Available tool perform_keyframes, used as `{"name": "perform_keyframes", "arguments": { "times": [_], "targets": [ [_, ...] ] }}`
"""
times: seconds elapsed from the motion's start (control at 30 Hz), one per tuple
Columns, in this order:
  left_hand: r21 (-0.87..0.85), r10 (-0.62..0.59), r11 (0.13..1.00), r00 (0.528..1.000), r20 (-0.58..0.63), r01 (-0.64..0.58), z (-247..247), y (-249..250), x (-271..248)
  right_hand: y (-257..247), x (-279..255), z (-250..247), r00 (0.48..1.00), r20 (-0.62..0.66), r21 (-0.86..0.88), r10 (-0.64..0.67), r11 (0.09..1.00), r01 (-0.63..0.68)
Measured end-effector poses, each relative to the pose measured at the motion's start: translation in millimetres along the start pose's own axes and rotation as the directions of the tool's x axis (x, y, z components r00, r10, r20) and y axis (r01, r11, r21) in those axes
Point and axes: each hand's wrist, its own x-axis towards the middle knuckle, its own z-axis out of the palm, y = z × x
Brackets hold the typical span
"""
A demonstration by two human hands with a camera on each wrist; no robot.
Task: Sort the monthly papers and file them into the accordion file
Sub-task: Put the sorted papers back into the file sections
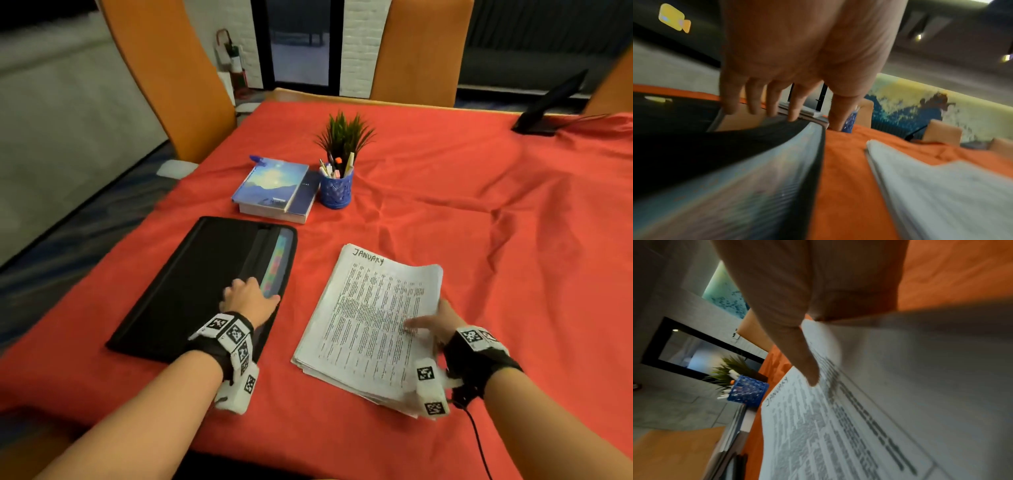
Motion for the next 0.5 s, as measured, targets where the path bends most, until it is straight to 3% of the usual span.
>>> {"name": "perform_keyframes", "arguments": {
  "times": [0.07,0.13,0.23,0.33,0.43,0.5],
  "targets": [
    [0.061,-0.096,0.994,0.986,0.134,0.089,6.2,-9.9,6.6,12.4,14.4,-1.8,1.0,0.0,-0.058,-0.007,0.998,0.007],
    [0.113,-0.128,0.988,0.966,0.225,0.105,15.0,-13.9,8.9,-2.7,-3.0,-0.3,1.0,0.009,0.018,-0.027,0.999,0.027],
    [0.124,-0.117,0.988,0.97,0.214,0.092,18.3,-12.6,7.5,-33.5,-27.5,-10.2,0.994,0.097,0.199,-0.045,0.98,0.025],
    [0.019,0.067,0.997,0.993,0.092,-0.07,15.4,-3.9,3.0,-38.3,-29.2,-19.9,0.985,0.162,0.278,0.053,0.956,-0.097],
    [-0.179,0.232,0.965,0.943,0.239,-0.192,14.0,12.0,-4.0,-20.0,-29.0,-7.9,0.985,0.12,0.313,0.125,0.937,-0.157],
    [-0.14,0.258,0.965,0.909,0.328,-0.223,15.9,20.9,-4.4,-9.2,-31.5,2.8,0.989,0.115,0.381,0.097,0.915,-0.134]
  ]
}}
